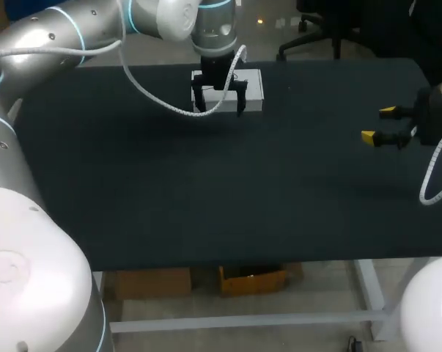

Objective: Assemble the packaging by folding the flat box into shape, placing the metal phone stand inside, and closing the box properly

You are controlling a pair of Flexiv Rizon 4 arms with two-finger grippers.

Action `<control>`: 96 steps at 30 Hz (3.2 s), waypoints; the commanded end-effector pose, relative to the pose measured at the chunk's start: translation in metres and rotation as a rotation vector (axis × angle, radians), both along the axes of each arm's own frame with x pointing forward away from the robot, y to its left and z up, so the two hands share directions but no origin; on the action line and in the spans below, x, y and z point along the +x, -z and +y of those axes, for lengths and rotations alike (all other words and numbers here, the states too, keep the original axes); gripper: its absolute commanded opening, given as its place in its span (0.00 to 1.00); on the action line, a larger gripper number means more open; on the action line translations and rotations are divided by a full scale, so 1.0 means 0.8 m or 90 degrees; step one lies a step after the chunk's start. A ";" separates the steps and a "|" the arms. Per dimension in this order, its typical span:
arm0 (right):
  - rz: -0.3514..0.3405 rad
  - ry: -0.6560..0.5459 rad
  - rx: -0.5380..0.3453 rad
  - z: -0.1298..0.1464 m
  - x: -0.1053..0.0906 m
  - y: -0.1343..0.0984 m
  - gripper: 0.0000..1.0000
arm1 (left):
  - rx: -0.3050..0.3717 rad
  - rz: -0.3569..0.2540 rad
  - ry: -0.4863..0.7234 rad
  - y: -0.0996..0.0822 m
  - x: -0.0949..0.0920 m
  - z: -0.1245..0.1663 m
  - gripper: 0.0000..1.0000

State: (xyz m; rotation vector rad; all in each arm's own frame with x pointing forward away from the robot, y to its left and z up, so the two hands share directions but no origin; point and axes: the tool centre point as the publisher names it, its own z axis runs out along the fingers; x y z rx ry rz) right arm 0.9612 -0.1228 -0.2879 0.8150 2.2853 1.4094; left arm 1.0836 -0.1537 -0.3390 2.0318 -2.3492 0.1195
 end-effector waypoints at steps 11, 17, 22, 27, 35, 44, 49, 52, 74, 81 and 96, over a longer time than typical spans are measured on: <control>0.000 -0.003 0.003 -0.002 -0.001 -0.001 1.00 | -0.113 -0.317 0.031 -0.040 -0.154 0.069 1.00; 0.000 -0.003 0.003 -0.002 -0.001 -0.001 1.00 | -0.138 -0.330 0.025 -0.047 -0.174 0.081 1.00; 0.000 -0.003 0.003 -0.002 -0.001 -0.001 1.00 | -0.138 -0.330 0.025 -0.047 -0.174 0.081 1.00; 0.000 -0.003 0.003 -0.002 -0.001 -0.001 1.00 | -0.138 -0.330 0.025 -0.047 -0.174 0.081 1.00; 0.000 -0.003 0.003 -0.002 -0.001 -0.001 1.00 | -0.131 -0.378 0.023 -0.045 -0.175 0.085 1.00; 0.000 -0.003 0.003 -0.002 -0.001 -0.001 1.00 | -0.136 -0.502 0.107 -0.064 -0.178 0.105 1.00; 0.000 -0.003 0.003 -0.002 -0.001 -0.001 1.00 | -0.151 -0.518 0.129 -0.069 -0.174 0.117 1.00; 0.000 -0.003 0.003 -0.002 -0.001 -0.001 1.00 | -0.167 -0.514 0.124 -0.070 -0.172 0.122 1.00; 0.000 -0.003 0.003 -0.002 -0.001 -0.001 1.00 | -0.279 -0.549 0.171 -0.099 -0.173 0.137 1.00; 0.000 -0.003 0.003 -0.002 -0.001 -0.001 1.00 | -0.309 -0.549 0.165 -0.102 -0.176 0.143 1.00; 0.000 -0.003 0.003 -0.002 -0.001 -0.001 1.00 | -0.265 -0.587 0.237 -0.099 -0.184 0.146 1.00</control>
